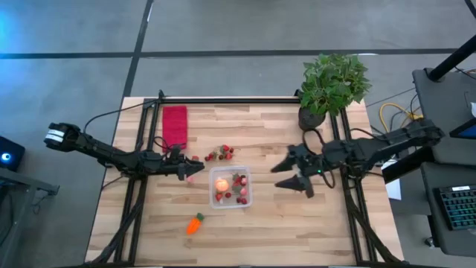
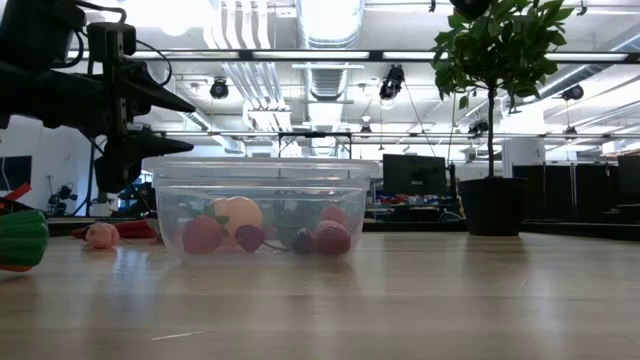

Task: Pick and placing Produce into tupperware
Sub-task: Put the orange carrot into the transparent bin

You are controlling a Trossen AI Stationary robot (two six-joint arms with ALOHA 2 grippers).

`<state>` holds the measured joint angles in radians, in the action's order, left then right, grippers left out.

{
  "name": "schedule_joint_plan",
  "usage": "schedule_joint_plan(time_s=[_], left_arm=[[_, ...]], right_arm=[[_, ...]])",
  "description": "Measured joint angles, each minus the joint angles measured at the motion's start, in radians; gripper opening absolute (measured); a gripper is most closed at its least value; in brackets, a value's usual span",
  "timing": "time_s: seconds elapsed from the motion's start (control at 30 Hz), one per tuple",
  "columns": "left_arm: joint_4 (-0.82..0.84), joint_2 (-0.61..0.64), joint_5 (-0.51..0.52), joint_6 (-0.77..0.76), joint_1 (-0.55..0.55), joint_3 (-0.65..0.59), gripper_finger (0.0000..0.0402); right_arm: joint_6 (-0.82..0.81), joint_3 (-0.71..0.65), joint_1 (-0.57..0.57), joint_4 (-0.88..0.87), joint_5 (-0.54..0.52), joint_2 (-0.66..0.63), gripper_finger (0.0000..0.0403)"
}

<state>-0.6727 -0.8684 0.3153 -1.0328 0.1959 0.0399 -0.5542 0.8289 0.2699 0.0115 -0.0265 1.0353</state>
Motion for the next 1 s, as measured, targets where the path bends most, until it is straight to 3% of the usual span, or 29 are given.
schedule_joint_plan(time_s=[0.2,0.33,0.43,0.5,0.63,0.73,0.87,1.0], left_arm=[[-0.001,-0.013,0.004,0.0,0.0,0.0,0.0203],[-0.001,-0.013,0.004,-0.001,0.0,0.0,0.0203],[-0.001,-0.014,0.015,-0.001,0.0,0.0,0.0203],[0.0,-0.015,0.031,-0.002,0.0,0.0,0.0203],[0.0,-0.015,0.06,-0.002,0.0,0.0,0.0203],[-0.001,-0.014,0.065,-0.002,0.0,0.0,0.0203],[0.0,-0.015,0.067,-0.003,0.0,0.0,0.0203],[0.0,-0.014,0.067,-0.007,0.0,0.0,0.0203]], right_arm=[[-0.13,-0.198,-0.004,-0.161,-0.177,-0.283,0.0287],[0.041,-0.292,-0.023,0.028,-0.154,-0.396,0.0291],[0.077,-0.341,-0.116,0.021,-0.154,-0.456,0.0293],[0.066,-0.378,-0.197,0.02,-0.093,-0.466,0.0292],[0.054,-0.419,-0.363,0.047,0.178,-0.453,0.0288],[0.086,-0.427,-0.443,0.097,0.313,-0.454,0.0286],[0.097,-0.449,-0.466,0.104,0.341,-0.494,0.0288],[0.025,-0.537,-0.392,0.183,0.332,-0.535,0.0291]])
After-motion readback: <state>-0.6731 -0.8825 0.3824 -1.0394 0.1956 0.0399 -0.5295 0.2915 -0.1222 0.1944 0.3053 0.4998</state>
